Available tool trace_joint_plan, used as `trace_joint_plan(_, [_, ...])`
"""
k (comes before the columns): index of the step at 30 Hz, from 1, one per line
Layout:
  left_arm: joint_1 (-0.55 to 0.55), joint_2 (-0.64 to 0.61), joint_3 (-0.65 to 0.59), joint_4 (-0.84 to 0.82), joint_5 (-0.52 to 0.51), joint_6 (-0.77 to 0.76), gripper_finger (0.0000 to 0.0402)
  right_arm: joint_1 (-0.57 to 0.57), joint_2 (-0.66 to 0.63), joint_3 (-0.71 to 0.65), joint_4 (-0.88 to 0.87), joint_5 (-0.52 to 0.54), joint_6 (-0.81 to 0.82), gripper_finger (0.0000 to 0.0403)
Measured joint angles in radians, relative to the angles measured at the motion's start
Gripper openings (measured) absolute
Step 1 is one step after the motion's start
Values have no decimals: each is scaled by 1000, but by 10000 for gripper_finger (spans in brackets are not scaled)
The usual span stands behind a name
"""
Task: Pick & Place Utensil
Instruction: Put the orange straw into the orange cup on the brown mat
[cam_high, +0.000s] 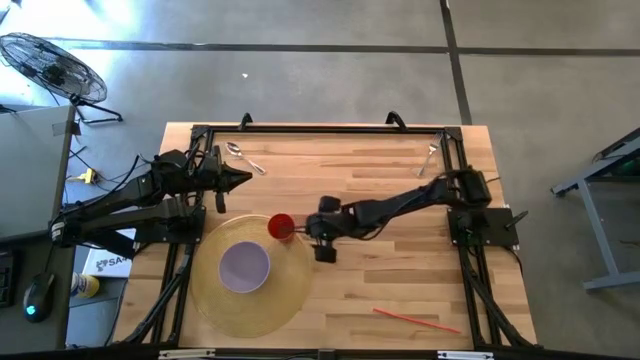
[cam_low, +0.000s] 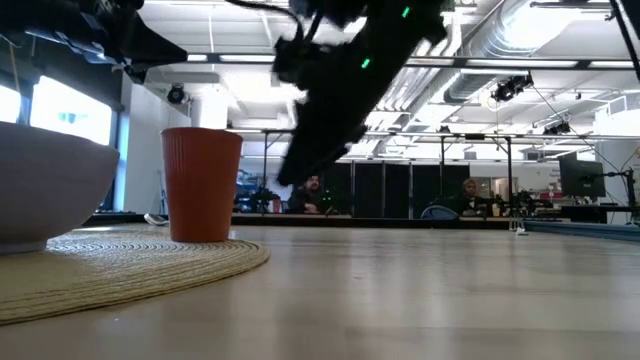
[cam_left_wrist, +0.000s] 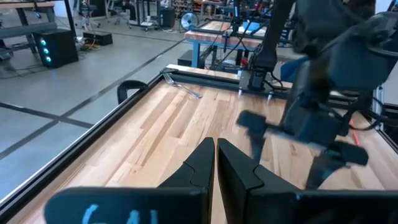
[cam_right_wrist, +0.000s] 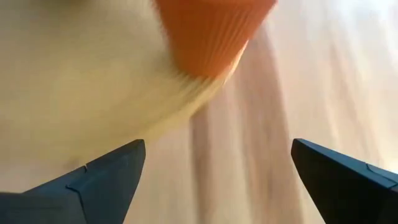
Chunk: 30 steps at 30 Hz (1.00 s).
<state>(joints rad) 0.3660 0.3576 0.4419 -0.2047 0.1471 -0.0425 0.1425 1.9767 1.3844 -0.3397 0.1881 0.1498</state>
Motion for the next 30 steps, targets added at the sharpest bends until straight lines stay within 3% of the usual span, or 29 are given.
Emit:
trace_joint_plan(6, [0, 0, 0, -1, -1, 6, 16, 120, -29, 151, -448, -8, 264, 398])
trace_joint_plan(9, [0, 0, 0, -1, -8, 11, 16, 192, -29, 204, -578, -13, 412, 398])
trace_joint_plan(22, [0, 0, 0, 20, -3, 8, 16, 447, 22, 239, -732, -215, 918, 359])
trace_joint_plan(30, [0, 0, 0, 19, -8, 8, 16, 522, 47, 238, -817, -258, 996, 332])
